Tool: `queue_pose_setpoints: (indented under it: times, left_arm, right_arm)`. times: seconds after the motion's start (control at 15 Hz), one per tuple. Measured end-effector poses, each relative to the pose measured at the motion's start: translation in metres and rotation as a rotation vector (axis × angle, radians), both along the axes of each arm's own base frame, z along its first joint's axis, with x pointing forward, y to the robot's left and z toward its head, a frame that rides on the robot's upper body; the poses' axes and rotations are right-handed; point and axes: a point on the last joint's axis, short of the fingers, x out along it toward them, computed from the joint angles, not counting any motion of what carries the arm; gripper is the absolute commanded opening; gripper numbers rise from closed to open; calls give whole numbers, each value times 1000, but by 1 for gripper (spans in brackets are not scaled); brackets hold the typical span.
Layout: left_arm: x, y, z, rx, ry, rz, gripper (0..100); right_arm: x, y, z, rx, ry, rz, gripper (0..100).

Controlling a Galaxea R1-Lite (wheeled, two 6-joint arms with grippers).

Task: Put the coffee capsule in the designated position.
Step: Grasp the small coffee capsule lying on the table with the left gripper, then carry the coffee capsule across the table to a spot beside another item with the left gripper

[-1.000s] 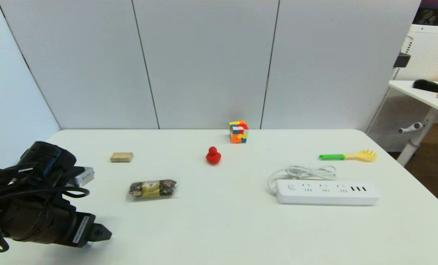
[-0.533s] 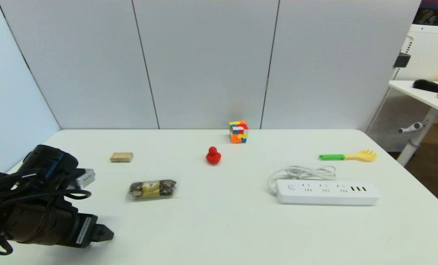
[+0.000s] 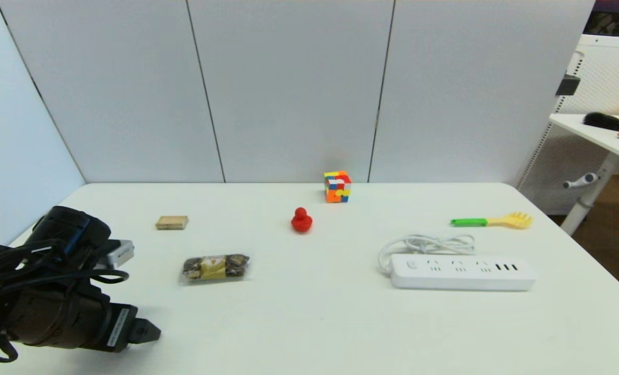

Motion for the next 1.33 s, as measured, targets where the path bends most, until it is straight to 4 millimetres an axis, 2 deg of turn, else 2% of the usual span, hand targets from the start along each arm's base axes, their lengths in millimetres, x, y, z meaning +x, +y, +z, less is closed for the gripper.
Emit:
queue_pose_setpoints:
  times: [0.13,0.2,1.07,1.33]
  left_arm:
    - [0,0,0,0,1,0,100]
    - [0,0,0,1,0,0,0]
    - [0,-1,0,0,-2,-6,0]
    - [1,-4,10,-10,-45,-17,0]
  right_arm:
    - [0,0,0,0,1,0,100]
    - [0,0,0,0,0,0,100]
    - [0,0,0,0,0,0,100]
    - [0,0,0,0,0,0,100]
